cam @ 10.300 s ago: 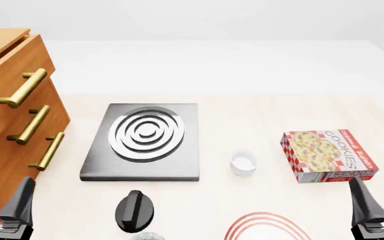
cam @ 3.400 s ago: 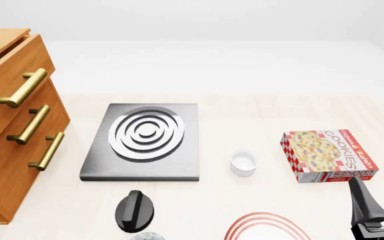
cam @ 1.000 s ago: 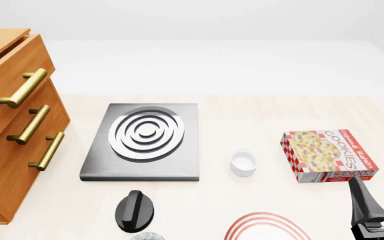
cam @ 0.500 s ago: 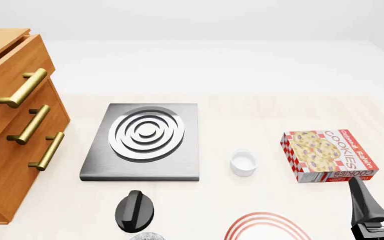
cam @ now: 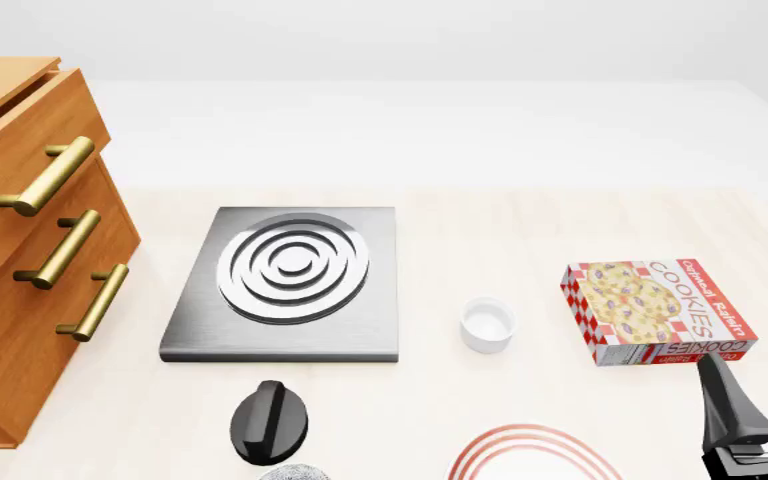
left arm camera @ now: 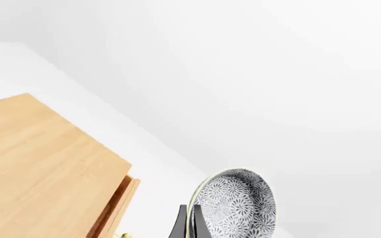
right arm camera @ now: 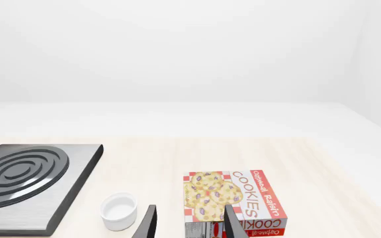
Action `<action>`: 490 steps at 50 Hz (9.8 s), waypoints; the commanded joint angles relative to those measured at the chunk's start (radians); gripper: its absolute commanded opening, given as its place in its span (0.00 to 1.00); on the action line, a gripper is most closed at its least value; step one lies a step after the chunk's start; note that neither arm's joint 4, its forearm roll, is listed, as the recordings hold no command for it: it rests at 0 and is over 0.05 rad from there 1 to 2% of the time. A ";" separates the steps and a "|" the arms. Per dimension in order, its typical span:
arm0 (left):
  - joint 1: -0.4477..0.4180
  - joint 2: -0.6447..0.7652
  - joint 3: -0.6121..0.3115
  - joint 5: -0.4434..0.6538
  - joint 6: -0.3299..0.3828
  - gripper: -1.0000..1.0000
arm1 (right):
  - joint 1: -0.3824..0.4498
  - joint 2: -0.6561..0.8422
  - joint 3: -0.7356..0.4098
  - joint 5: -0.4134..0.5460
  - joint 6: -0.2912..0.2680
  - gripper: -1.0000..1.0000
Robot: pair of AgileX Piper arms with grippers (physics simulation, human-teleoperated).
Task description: Pick the akita bowl on the wooden cabinet and place it on the plate.
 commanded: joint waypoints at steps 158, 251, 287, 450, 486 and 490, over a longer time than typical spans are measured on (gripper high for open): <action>-0.980 0.187 0.035 0.264 0.067 0.00 | 0.000 0.000 0.000 0.000 0.000 1.00; -1.211 0.391 0.204 0.096 -0.060 0.00 | 0.000 0.000 0.000 0.000 0.000 1.00; -1.261 0.445 0.249 0.039 -0.112 0.00 | 0.000 0.000 0.000 0.000 0.000 1.00; -1.298 0.779 0.303 -0.232 -0.209 0.00 | 0.000 0.000 0.000 0.000 0.000 1.00; -1.319 0.832 0.288 -0.258 -0.219 0.00 | 0.000 0.000 0.000 0.000 0.000 1.00; -1.325 0.844 0.282 -0.262 -0.222 0.00 | 0.000 0.000 0.000 0.000 0.000 1.00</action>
